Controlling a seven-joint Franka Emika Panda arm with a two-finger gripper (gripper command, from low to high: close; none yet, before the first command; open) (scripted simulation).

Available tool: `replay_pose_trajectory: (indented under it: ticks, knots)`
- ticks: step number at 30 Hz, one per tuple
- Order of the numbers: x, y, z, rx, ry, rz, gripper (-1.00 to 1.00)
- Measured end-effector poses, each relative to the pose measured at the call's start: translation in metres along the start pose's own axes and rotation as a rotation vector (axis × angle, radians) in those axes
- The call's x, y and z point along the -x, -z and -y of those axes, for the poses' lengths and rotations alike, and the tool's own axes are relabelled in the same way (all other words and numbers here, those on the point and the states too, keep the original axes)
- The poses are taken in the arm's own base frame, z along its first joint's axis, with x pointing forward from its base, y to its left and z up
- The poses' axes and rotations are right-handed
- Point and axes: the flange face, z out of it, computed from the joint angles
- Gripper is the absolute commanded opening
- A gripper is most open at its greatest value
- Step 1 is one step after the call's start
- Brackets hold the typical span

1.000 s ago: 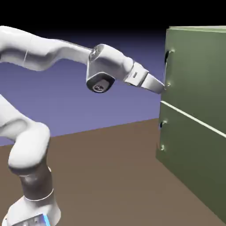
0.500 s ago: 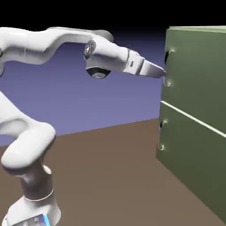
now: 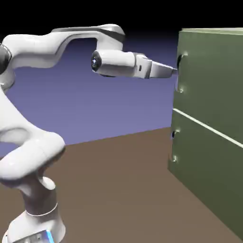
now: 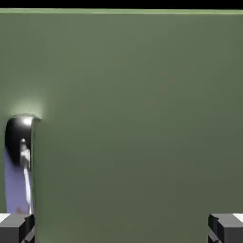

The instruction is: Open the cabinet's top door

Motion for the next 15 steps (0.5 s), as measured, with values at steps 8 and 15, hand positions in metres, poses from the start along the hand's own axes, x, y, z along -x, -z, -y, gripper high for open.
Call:
replay_pose_trajectory:
  ticks: [8, 15]
  knots:
    - [0.040, -0.026, 0.012, -0.053, 0.005, -0.048, 0.00]
    - [0.081, -0.054, 0.017, -0.084, 0.002, -0.084, 0.00]
